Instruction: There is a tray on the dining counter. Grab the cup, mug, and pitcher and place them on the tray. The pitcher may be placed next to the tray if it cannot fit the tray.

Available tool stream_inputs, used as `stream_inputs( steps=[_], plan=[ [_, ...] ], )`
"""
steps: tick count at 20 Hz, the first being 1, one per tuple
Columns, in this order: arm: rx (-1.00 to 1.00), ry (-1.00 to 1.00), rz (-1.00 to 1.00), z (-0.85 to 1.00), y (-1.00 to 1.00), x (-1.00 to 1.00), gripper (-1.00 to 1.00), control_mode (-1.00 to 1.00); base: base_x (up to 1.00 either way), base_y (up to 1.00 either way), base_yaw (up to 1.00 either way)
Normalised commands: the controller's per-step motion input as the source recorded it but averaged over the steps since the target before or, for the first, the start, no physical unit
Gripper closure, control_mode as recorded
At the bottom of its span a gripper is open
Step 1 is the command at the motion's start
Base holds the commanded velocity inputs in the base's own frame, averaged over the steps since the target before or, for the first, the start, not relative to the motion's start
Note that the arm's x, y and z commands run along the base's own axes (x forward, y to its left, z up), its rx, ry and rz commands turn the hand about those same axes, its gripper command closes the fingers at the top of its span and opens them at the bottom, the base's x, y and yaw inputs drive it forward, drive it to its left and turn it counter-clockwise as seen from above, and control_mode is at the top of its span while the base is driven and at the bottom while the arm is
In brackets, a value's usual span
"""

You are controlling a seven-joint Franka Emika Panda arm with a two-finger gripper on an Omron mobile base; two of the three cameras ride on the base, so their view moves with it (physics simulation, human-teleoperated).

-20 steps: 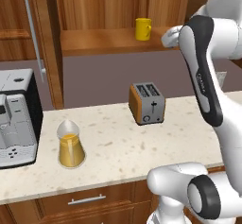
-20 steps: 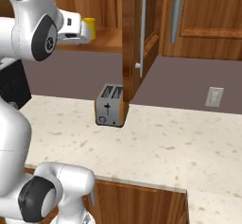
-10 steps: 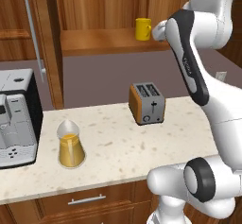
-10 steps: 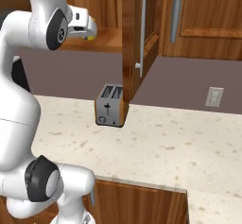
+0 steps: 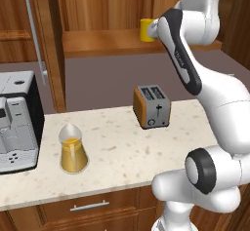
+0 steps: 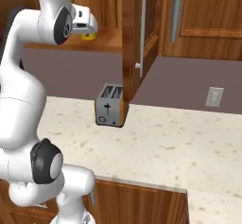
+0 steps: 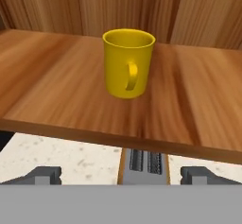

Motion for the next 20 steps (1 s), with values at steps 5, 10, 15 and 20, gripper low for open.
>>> stream_inputs(
  steps=[5, 10, 15, 20],
  plan=[
    [0.04, -0.02, 0.00, -0.06, 0.00, 0.32, -1.00, -1.00, 0.00, 0.00, 0.00],
    [0.01, -0.04, 0.00, -0.12, 0.00, 0.29, -1.00, -1.00, 0.00, 0.00, 0.00],
    [0.00, -0.01, 0.00, -0.05, 0.00, 0.41, -1.00, -1.00, 0.00, 0.00, 0.00],
    [0.01, 0.00, 0.00, 0.00, 0.00, 0.46, -1.00, -1.00, 0.00, 0.00, 0.00]
  ],
)
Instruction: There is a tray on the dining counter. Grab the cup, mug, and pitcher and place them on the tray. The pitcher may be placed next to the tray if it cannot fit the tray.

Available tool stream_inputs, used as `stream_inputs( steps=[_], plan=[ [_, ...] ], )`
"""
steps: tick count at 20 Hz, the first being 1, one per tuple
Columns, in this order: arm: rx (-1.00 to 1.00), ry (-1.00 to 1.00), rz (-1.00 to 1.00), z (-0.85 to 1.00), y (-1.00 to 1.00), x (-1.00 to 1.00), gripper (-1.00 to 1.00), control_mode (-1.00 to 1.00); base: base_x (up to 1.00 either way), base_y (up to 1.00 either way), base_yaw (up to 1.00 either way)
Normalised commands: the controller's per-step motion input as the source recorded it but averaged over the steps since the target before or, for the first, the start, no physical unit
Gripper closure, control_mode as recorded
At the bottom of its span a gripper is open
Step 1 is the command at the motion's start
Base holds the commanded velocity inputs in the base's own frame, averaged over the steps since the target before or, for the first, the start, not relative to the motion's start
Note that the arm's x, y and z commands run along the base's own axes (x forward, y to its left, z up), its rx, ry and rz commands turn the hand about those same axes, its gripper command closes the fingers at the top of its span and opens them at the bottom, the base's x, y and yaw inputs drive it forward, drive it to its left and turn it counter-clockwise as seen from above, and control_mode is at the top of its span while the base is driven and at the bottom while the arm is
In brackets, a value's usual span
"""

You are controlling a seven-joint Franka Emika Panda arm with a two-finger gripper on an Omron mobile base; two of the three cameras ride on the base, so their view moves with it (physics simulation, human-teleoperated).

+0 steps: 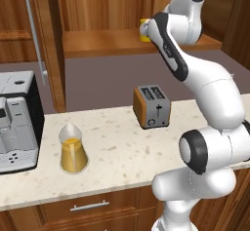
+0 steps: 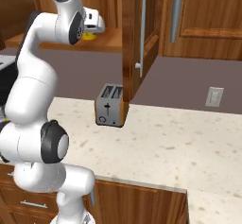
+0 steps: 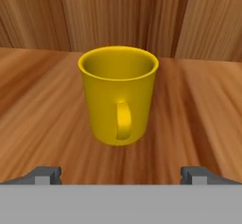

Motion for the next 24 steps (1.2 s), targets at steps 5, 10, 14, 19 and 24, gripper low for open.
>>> stream_inputs(
  steps=[5, 10, 14, 19, 24],
  plan=[
    [0.00, 0.00, 0.00, 0.00, 0.00, 0.34, -1.00, -1.00, 0.00, 0.00, 0.00],
    [0.00, 0.00, 0.00, 0.00, 0.00, 0.32, -1.00, -1.00, 0.00, 0.00, 0.00],
    [0.00, 0.01, 0.00, 0.00, 0.00, 0.27, -1.00, -1.00, 0.00, 0.00, 0.00],
    [0.00, 0.02, 0.00, 0.00, 0.06, 0.16, -1.00, -1.00, 0.00, 0.00, 0.00],
    [0.00, 0.00, 0.00, 0.00, 0.00, 0.00, -1.00, -1.00, 0.00, 0.00, 0.00]
  ],
)
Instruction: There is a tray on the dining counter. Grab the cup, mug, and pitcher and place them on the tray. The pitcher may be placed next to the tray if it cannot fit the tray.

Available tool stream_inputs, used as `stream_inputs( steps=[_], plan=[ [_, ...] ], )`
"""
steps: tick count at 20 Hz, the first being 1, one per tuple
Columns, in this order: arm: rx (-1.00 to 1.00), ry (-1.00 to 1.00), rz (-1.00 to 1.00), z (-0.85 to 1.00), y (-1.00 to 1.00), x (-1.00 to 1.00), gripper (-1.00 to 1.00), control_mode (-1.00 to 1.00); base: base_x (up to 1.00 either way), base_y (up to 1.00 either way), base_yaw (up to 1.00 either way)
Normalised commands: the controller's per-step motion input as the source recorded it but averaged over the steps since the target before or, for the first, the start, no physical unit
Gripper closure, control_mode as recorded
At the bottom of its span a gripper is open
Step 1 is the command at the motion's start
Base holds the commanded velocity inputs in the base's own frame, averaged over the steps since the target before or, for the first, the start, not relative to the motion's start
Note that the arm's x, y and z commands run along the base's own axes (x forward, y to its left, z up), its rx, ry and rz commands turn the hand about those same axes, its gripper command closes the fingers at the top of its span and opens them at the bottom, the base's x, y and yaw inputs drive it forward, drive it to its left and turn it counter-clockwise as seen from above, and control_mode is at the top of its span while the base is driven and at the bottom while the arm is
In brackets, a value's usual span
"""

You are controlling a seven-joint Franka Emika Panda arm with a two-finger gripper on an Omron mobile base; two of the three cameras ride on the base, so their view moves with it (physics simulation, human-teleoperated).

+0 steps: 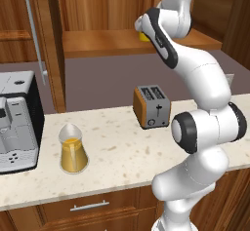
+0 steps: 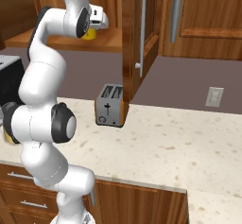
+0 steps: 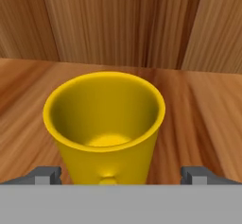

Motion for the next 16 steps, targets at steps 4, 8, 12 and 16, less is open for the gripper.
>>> stream_inputs(
  steps=[4, 8, 12, 16],
  plan=[
    [0.00, 0.00, 0.00, 0.00, 0.00, 0.00, -1.00, -1.00, 0.00, 0.00, 0.00],
    [0.02, 0.00, 0.00, -0.04, 0.00, 0.09, 1.00, -1.00, 0.00, 0.00, 0.00],
    [0.00, 0.00, 0.00, 0.00, 0.00, 0.00, 1.00, -1.00, 0.00, 0.00, 0.00],
    [0.00, 0.00, 0.00, 0.00, 0.00, 0.00, 1.00, -1.00, 0.00, 0.00, 0.00]
  ],
)
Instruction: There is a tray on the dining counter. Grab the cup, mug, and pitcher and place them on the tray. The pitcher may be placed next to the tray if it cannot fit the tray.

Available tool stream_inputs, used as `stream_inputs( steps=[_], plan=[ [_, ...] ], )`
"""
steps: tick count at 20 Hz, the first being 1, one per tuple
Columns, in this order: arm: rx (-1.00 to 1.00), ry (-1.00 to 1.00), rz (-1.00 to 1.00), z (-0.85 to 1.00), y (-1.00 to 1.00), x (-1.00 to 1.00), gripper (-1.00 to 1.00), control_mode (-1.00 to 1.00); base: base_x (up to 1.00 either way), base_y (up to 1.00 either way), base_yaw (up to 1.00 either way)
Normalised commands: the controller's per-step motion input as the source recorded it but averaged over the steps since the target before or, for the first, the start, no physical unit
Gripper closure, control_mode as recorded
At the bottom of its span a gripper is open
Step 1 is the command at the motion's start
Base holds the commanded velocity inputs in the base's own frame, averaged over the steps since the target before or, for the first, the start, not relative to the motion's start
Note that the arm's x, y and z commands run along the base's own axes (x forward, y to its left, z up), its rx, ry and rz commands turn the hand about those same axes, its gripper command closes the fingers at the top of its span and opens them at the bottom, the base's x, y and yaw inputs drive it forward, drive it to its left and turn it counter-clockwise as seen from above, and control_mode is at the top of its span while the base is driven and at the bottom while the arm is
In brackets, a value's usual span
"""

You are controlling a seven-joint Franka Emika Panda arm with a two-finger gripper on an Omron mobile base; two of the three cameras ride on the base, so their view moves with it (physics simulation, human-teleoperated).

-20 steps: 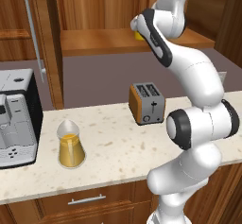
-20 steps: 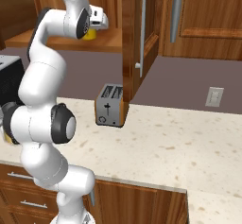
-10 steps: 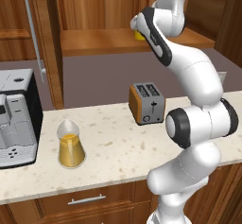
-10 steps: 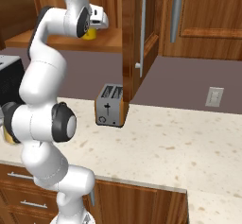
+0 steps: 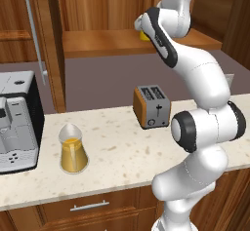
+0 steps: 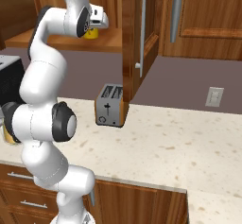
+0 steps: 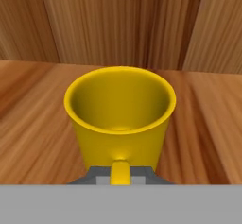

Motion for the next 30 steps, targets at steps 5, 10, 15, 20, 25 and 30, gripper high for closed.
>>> stream_inputs(
  steps=[5, 10, 15, 20, 25, 30],
  plan=[
    [0.00, 0.00, 0.00, -0.01, 0.00, -0.06, 1.00, -1.00, 0.00, 0.00, 0.00],
    [0.00, -0.01, 0.00, -0.13, 0.04, -0.88, 1.00, -1.00, 0.00, 0.00, 0.00],
    [0.00, -0.03, 0.00, -0.16, 0.06, -1.00, 1.00, -1.00, 0.00, 0.00, 0.00],
    [-0.02, 0.00, 0.00, -0.26, 0.34, -1.00, 1.00, -1.00, 0.00, 0.00, 0.00],
    [-0.01, -0.02, -0.02, -0.29, 0.03, -1.00, 1.00, -1.00, 0.00, 0.00, 0.00],
    [0.00, 0.00, -0.09, -0.20, -0.44, -0.84, 1.00, -1.00, 0.00, 0.00, 0.00]
  ],
)
